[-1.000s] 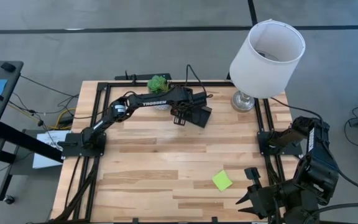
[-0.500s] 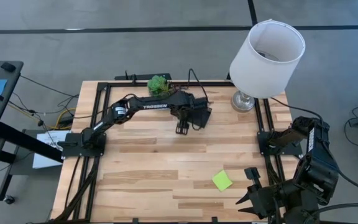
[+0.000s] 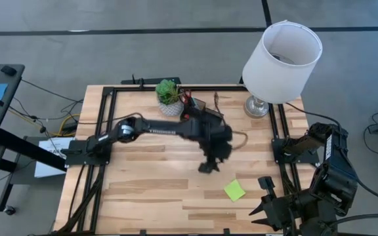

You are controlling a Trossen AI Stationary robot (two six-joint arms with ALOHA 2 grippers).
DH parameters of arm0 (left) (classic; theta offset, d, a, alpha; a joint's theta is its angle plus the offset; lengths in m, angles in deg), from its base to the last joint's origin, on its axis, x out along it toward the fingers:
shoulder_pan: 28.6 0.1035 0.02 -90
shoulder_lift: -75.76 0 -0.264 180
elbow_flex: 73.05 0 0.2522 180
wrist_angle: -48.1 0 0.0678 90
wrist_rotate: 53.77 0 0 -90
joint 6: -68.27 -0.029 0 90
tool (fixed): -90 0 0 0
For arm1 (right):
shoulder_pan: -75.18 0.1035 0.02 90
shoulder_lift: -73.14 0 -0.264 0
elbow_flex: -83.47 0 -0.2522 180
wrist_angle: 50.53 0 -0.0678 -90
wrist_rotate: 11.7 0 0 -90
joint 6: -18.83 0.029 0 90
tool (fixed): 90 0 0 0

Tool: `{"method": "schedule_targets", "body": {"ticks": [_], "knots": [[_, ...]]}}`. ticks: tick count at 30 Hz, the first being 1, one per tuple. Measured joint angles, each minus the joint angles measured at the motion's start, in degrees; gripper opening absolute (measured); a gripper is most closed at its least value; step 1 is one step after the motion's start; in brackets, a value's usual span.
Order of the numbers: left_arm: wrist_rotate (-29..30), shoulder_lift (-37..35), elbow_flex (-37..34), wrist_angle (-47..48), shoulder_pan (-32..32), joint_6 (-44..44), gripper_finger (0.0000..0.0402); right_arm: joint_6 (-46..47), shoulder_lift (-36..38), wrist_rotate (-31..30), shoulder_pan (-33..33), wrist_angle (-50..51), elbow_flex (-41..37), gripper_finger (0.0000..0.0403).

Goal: Pick and place office supplies into organizer
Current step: Put the green sticky note into the black desk organizer

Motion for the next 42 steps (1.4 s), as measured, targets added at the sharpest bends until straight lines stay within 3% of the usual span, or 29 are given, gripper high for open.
{"method": "schedule_targets", "body": {"ticks": [4, 6, 8, 11, 14, 16, 20, 23, 25, 27, 30, 34, 42], "knots": [[4.51, 0.15, -2.31, -8.48, -5.61, -6.43, 0.0210, -0.15, 0.00, 0.08, 0.00, 0.00, 0.00, 0.0075], [9.46, 0.21, -2.37, -12.12, -8.09, -8.16, 0.0210, -0.13, 0.00, 0.11, 0.00, -0.04, 0.02, 0.0075], [13.54, 0.04, -2.28, -15.84, -9.85, -8.35, 0.0210, -0.13, 0.00, 0.11, 0.02, -0.57, 0.00, 0.0075], [14.04, 0.55, -2.22, -18.70, -9.64, -4.92, 0.0210, 2.24, 0.00, -0.07, 0.55, -1.27, 0.00, 0.0075], [13.20, 0.92, -2.26, -16.31, -8.46, 2.93, 0.0210, 14.97, 0.00, -0.37, 1.70, 0.33, 0.00, 0.0075], [12.75, 0.92, -2.26, -15.09, -7.46, 6.90, 0.0210, 29.41, 0.00, -2.65, 3.13, 4.73, 0.00, 0.0075], [5.46, -0.08, -1.99, -13.52, -4.98, 12.65, 0.0210, 57.63, -1.09, -6.82, 6.72, 15.87, -0.49, 0.0075], [-4.64, -1.48, 0.77, -11.82, -2.95, 15.51, 0.0210, 63.77, -0.87, -12.73, 8.50, 13.12, -7.00, 0.0075], [-11.05, -2.43, 2.66, -9.26, -1.81, 16.30, 0.0210, 74.35, -0.53, -15.54, 9.50, 15.64, -11.47, 0.0075], [-15.02, -2.80, 4.68, -7.30, -1.11, 16.52, 0.0210, 80.45, -0.38, -11.56, 8.77, 14.77, -17.17, 0.0075], [-16.93, -4.79, 4.39, -4.98, -0.49, 16.49, 0.0210, 88.09, -1.67, 0.25, 6.56, 13.10, -25.84, 0.0075], [-17.23, -8.05, 4.43, -0.02, -0.13, 15.99, 0.0210, 89.96, -2.49, 14.13, 2.75, 7.08, -34.68, 0.0075], [-22.97, -15.77, 4.36, 3.64, -0.56, 16.61, 0.0210, 81.87, -2.95, 13.70, -5.52, 2.39, -41.91, 0.0075]]}}
